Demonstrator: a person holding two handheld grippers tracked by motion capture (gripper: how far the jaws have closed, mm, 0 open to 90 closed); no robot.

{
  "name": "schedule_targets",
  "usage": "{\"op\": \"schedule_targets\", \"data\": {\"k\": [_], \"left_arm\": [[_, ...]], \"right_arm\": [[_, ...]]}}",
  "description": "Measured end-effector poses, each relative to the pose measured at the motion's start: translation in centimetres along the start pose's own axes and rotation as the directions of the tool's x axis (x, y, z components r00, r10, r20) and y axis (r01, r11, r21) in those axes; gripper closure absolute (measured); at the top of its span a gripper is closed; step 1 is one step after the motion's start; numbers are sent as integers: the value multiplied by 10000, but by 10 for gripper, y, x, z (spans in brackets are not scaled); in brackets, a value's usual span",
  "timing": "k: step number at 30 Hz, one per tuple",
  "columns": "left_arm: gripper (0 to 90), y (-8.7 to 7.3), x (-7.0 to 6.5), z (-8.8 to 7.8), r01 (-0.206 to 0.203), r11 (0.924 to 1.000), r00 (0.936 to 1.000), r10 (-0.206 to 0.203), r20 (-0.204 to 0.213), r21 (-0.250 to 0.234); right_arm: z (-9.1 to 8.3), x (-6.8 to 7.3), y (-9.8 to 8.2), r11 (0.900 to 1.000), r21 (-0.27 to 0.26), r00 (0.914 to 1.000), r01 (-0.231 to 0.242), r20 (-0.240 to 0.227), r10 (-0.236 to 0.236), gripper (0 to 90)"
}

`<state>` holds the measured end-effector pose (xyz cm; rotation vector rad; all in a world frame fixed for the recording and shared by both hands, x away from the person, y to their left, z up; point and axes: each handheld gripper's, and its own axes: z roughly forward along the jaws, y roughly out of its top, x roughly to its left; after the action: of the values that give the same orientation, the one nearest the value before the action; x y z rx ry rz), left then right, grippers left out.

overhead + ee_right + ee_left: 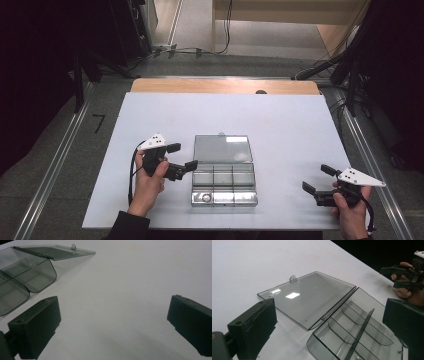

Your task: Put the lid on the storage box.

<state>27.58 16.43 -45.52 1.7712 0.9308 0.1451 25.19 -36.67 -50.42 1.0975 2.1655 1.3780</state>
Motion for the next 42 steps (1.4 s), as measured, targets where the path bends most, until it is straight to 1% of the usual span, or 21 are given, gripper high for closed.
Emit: {"op": "schedule_targets", "data": {"k": [2, 5, 10, 13, 17, 21, 24, 25, 27, 30, 32, 34, 36, 37, 39, 40, 41, 42], "left_arm": [[0, 2, 2, 3, 58, 10000, 10000, -58, -8, -23], [0, 4, 7, 7, 262, 9996, 9996, -262, -38, -44], [0, 4, 13, 16, 469, 9989, 9989, -469, -48, 76], [0, 3, 15, 21, 520, 9985, 9986, -519, -65, 160], [0, 1, 16, 30, 673, 9974, 9977, -673, -6, 260], [0, -1, 20, 38, 860, 9952, 9963, -859, -48, 467], [12, -3, 23, 42, 1107, 9925, 9939, -1106, -55, 513], [19, -4, 24, 44, 1215, 9914, 9926, -1212, -84, 480], [37, -5, 24, 47, 1276, 9903, 9918, -1275, -59, 546], [62, -9, 25, 52, 1387, 9875, 9903, -1383, -107, 749], [73, -12, 26, 55, 1484, 9847, 9889, -1479, -115, 916], [95, -14, 26, 58, 1527, 9835, 9883, -1517, -176, 969], [110, -16, 28, 59, 1647, 9806, 9862, -1621, -328, 1064], [120, -16, 29, 60, 1753, 9788, 9844, -1726, -339, 1060], [128, -17, 30, 60, 1824, 9774, 9831, -1793, -379, 1072], [133, -17, 30, 59, 1846, 9770, 9827, -1816, -369, 1066], [141, -16, 30, 59, 1868, 9767, 9822, -1838, -381, 1055], [157, -16, 29, 59, 1869, 9771, 9820, -1831, -459, 1019]], "right_arm": [[0, 0, 0, 10000, 28, 10000, -17, -8, 17, 0], [0, 0, 0, 10000, 32, 10000, -1, 11, 1, 0], [0, 1, 0, 10000, -25, 10000, 65, 41, -65, 0], [0, 1, 0, 10000, -15, 10000, 83, 22, -83, 0], [0, 0, 0, 10000, 20, 10000, 50, -83, -50, 0], [1, 1, 1, 9998, 79, 9997, 207, -137, -206, 0], [1, 1, 2, 9996, 122, 9997, 243, -88, -242, 0], [0, 2, 2, 9997, 124, 9998, 197, -83, -196, 0], [0, 1, 3, 9999, 18, 9998, 143, -126, -143, 0], [0, 0, 5, 9999, -25, 9998, 101, -198, -101, 0], [1, 2, 7, 10000, -15, 9997, 65, -255, -65, 0], [2, 4, 8, 10000, -17, 9995, 56, -317, -57, 0], [3, 8, 11, 9999, -35, 9992, 114, -376, -115, 0], [3, 11, 13, 9999, -73, 9991, 116, -412, -119, 0], [3, 14, 16, 9997, -175, 9987, 142, -483, -151, 0], [3, 16, 18, 9998, -193, 9986, 41, -529, -51, 0], [3, 18, 19, 9997, -239, 9985, 51, -545, -64, 0], [4, 20, 21, 9997, -246, 9985, -7, -553, -7, 0]]}}
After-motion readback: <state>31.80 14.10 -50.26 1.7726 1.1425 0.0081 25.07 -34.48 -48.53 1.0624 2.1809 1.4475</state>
